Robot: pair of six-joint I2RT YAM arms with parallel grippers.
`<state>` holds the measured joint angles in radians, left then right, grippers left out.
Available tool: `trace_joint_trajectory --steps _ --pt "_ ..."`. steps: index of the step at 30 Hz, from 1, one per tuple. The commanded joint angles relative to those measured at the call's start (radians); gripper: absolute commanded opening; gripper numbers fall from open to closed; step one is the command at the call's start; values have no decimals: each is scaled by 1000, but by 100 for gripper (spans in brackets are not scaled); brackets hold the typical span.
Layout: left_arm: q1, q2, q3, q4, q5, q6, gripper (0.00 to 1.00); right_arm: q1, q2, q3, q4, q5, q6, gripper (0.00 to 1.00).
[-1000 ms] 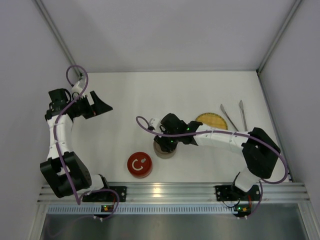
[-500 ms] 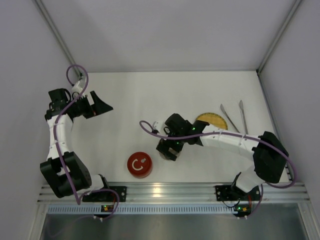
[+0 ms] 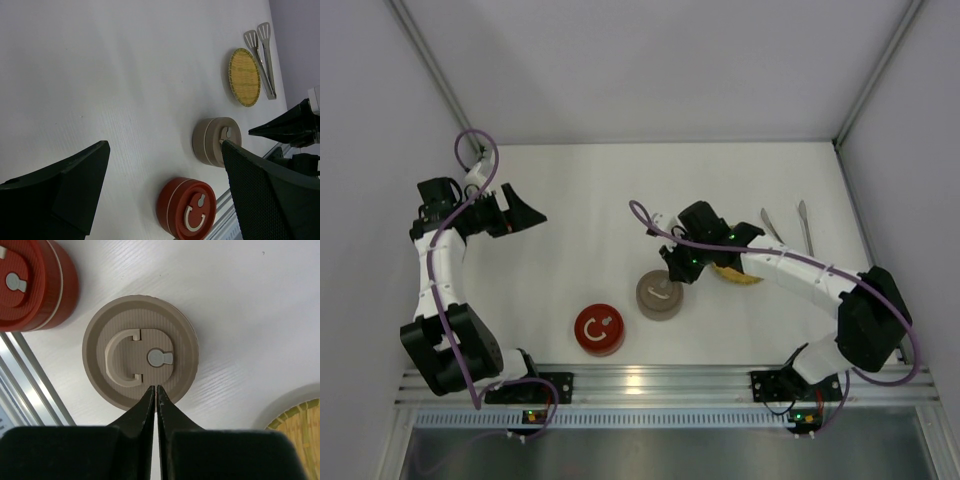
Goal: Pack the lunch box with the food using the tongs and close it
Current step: Close the box lid on the packing box, then adjust the packing box at the center of the board.
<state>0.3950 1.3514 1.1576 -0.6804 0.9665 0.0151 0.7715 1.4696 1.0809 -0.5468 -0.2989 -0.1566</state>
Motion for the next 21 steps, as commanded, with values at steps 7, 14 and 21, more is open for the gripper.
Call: trace_joint_trajectory --steps 7,14,21 --pt "5 25 22 1 40 16 98 25 43 27 41 -39 29 1" --pt "5 31 21 -7 38 31 98 55 66 7 47 -83 28 11" --pt "5 38 16 -16 34 52 98 95 77 -21 28 -91 -3 20"
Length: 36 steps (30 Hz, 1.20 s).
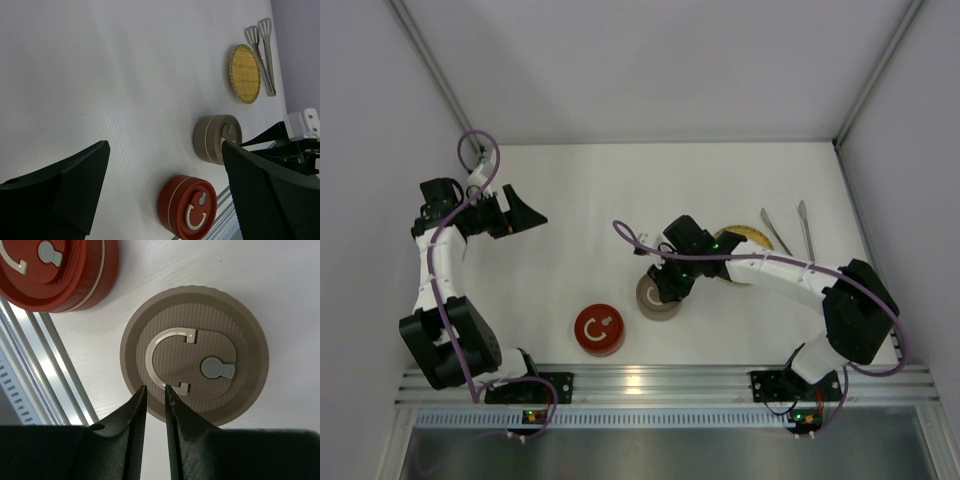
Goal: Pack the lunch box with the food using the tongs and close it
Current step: Adjust the packing box at the center of the board.
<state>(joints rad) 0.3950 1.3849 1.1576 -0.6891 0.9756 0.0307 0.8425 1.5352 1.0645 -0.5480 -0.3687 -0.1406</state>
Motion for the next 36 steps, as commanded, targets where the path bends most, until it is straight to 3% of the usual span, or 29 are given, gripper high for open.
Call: trace_joint_trajectory --steps 1,11,14,18,19,27,36 --pt "5 3 13 -9 25 38 98 27 19 -6 26 -19 -27 21" --pt "5 0 19 -73 15 139 98 64 -21 -18 -4 1 -83 29" --pt "5 -3 16 -127 6 219 98 53 -81 8 -12 7 -99 40" --pt "5 -7 5 -197 -20 325 98 -17 -116 81 -15 -30 -109 67" --pt "5 -9 2 -210 -28 340 98 -31 -110 97 -20 -38 -114 69" --pt "5 9 5 -277 -29 428 98 -131 123 248 -58 -91 -136 63" --pt "5 16 8 -303 -18 456 98 -132 256 266 -27 -95 -157 59"
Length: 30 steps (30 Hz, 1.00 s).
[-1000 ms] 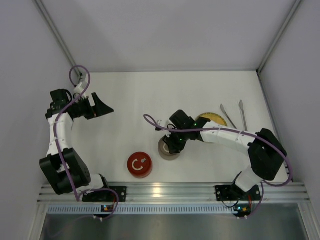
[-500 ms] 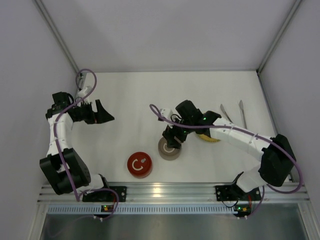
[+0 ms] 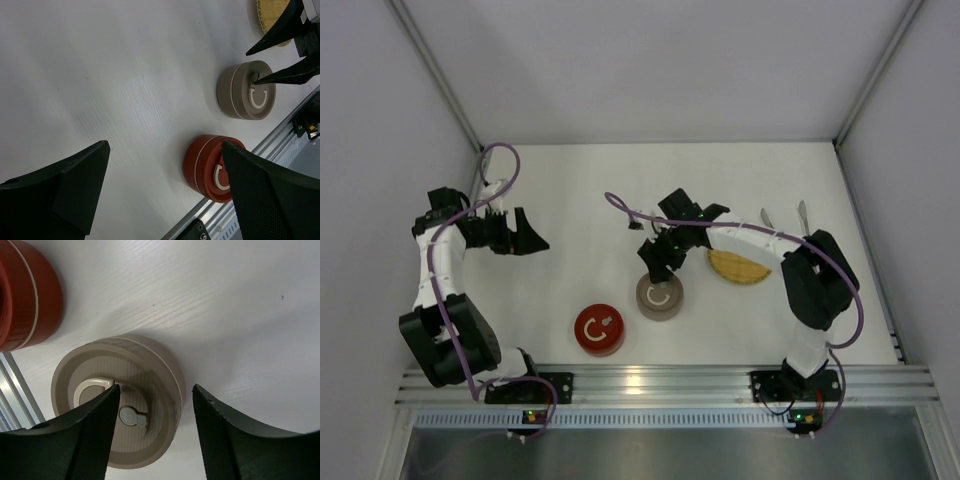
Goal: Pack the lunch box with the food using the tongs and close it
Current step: Adjust the packing box at the center of the board, then reset both arms
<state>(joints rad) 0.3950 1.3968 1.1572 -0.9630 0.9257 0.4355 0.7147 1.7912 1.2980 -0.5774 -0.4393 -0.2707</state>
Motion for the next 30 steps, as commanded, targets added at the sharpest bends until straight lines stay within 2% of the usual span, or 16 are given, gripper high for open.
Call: trace_joint_trajectory --steps 1,5,9,11,15,17,19,20,23,25,26,29,30 --pt "5 5 9 -31 30 52 98 -4 5 26 1 -27 -28 58" --pt "5 1 7 -37 38 66 98 -1 -6 -35 7 -39 -39 48" --pt "4 4 4 -43 55 72 98 0 -44 -123 8 -71 -70 28" --pt "5 8 6 -43 64 74 98 3 -62 -153 -7 -99 -81 23" --pt "5 8 6 -45 62 75 98 18 -110 -204 -16 -122 -82 22" --pt "5 4 6 -42 62 75 98 32 -128 -232 -10 -122 -81 23" --pt "5 5 2 -40 62 71 98 34 -147 -238 -10 -122 -71 27" --pt "5 5 2 -37 62 68 98 34 -154 -236 -10 -118 -67 32" --pt "5 1 4 -39 56 66 98 34 -176 -227 -18 -113 -61 35" --pt "4 -10 4 -22 27 43 98 19 -213 -203 -33 -114 -52 48" --pt "5 -13 7 -13 13 34 98 -7 -226 -180 -41 -131 -48 58" --pt "-5 -31 10 46 -59 -30 98 -76 -291 -131 -70 -162 -29 68" --pt "-14 -35 12 84 -85 -52 98 -134 -324 -97 -75 -176 -15 73"
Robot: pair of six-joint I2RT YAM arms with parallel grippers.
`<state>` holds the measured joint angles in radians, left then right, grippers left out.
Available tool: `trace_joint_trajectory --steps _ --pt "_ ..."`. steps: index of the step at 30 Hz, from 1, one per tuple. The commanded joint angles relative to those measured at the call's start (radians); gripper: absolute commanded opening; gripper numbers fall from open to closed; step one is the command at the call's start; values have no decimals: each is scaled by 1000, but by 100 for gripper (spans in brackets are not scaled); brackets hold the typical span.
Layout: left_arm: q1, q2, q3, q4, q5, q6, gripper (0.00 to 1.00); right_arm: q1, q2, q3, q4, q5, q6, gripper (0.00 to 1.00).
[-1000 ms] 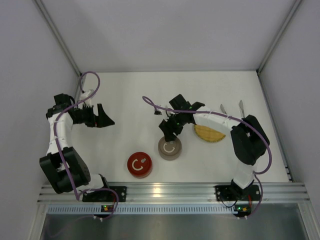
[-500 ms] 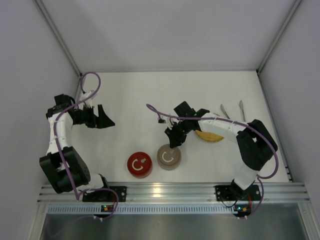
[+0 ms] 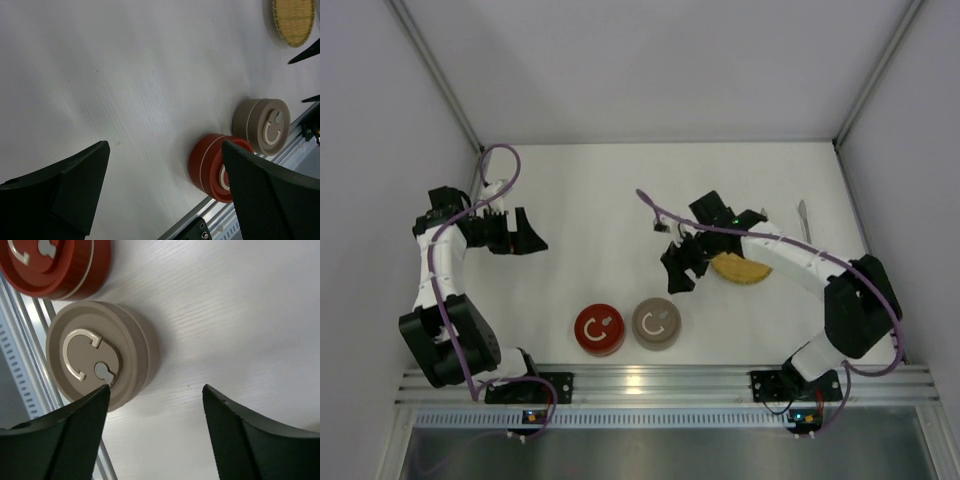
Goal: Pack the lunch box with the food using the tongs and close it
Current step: Reset both arms
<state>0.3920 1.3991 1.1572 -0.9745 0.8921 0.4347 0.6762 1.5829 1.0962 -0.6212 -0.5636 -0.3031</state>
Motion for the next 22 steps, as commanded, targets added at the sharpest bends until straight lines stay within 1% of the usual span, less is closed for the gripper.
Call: trace_joint_trajectory --steps 1,2,3,4,5,6,7,8,9,10,11,14,16,17,18,22 --pt "-36 -40 12 118 -114 -98 98 -124 -136 120 -29 -58 27 78" --pt "-60 -41 19 141 -158 -117 98 -154 -155 132 -26 -58 35 82" --pt "-85 -41 27 158 -201 -135 98 -206 -190 149 -19 -49 51 99" --pt "-141 -43 36 186 -241 -158 98 -231 -204 155 -15 -39 58 99" --pt "-172 -45 56 201 -318 -171 98 -277 -215 163 -14 -24 71 99" --pt "-201 -48 64 224 -361 -194 98 -302 -233 162 -12 -18 82 99" --pt "-255 -43 73 261 -395 -232 98 -325 -241 159 -9 -7 94 99" --pt "-275 -40 85 276 -432 -252 98 -375 -247 142 7 8 128 99" --pt "-298 -28 102 316 -439 -302 98 -403 -254 114 20 8 143 99" --pt "-306 -16 111 316 -443 -327 98 -426 -259 114 34 13 157 99" --pt "-312 -5 121 335 -443 -349 98 -469 -264 78 52 27 192 99" --pt "-326 41 153 350 -443 -398 98 -509 -268 6 123 56 228 99" --pt "-326 54 147 368 -475 -419 98 -515 -267 -19 158 71 233 99" --pt "-328 52 142 376 -489 -421 98 -520 -261 -25 159 92 226 99" --pt "-326 51 136 388 -524 -422 98 -523 -258 -25 156 97 223 99" --pt "-326 18 87 415 -590 -403 98 -535 -241 -9 147 103 220 99"
